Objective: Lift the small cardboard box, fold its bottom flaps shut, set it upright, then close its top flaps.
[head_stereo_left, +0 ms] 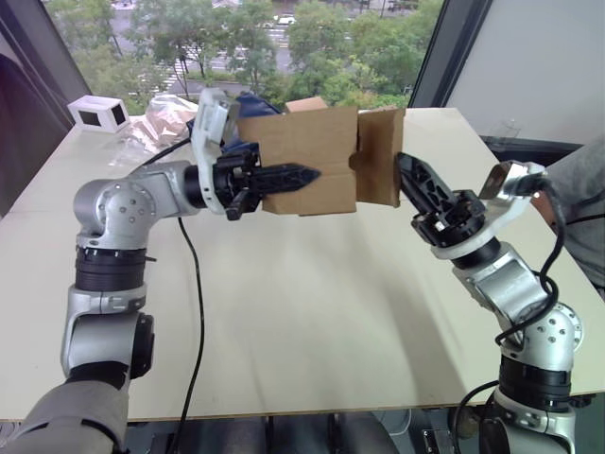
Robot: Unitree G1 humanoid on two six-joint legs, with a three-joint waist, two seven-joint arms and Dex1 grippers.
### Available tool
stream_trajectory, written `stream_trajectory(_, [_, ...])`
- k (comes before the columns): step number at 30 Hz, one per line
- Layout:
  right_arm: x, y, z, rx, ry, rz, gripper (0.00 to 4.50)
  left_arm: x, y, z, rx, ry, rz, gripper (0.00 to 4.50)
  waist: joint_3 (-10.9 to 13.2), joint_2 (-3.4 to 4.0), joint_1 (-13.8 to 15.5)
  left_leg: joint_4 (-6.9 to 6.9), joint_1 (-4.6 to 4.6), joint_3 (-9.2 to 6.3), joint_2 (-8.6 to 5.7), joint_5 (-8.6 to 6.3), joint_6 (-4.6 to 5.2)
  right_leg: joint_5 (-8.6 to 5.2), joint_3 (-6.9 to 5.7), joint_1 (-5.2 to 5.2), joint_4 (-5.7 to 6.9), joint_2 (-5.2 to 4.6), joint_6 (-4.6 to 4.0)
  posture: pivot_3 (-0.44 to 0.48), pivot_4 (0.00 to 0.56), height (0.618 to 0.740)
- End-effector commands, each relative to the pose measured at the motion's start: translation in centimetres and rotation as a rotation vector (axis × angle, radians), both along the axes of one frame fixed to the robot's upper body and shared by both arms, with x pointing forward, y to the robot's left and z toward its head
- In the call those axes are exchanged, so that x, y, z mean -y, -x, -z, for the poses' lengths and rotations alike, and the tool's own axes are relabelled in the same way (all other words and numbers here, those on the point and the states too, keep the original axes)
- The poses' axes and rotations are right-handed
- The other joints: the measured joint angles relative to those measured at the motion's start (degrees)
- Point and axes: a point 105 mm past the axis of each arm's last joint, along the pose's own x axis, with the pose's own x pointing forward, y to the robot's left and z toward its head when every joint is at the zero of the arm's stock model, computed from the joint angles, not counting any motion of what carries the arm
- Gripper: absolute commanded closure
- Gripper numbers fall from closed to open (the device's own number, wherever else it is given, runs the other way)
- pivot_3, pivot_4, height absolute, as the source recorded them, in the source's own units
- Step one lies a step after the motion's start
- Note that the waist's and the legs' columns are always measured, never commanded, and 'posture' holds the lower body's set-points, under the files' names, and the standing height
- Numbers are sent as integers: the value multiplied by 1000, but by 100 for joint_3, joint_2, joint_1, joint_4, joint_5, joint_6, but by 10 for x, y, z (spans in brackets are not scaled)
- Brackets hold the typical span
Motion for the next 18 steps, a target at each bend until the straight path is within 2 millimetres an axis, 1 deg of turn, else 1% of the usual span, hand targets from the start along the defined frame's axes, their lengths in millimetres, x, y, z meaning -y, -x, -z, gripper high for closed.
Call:
stream_trajectory(1, [-4,8,-9,51,3,-12,2926,-2,4,-7,41,4,-1,4500,0,0,1,0,0,0,0,0,0,0,0,0,0,0,0,0,150,740])
stream_trajectory(8, [-10,4,-10,55,19,6,2926,1,7,-4,38,2,11,4500,0,0,-1,0,0,0,0,0,0,0,0,0,0,0,0,0,150,740])
stream_trajectory(12, [-15,8,-16,75,13,-11,2926,2,5,-3,34,4,7,4500,0,0,-1,0,0,0,0,0,0,0,0,0,0,0,0,0,150,740])
stream_trajectory(18, [-27,10,-17,81,29,-19,2926,3,6,0,33,-2,14,4500,0,0,-2,0,0,0,0,0,0,0,0,-1,0,-1,0,0,150,740])
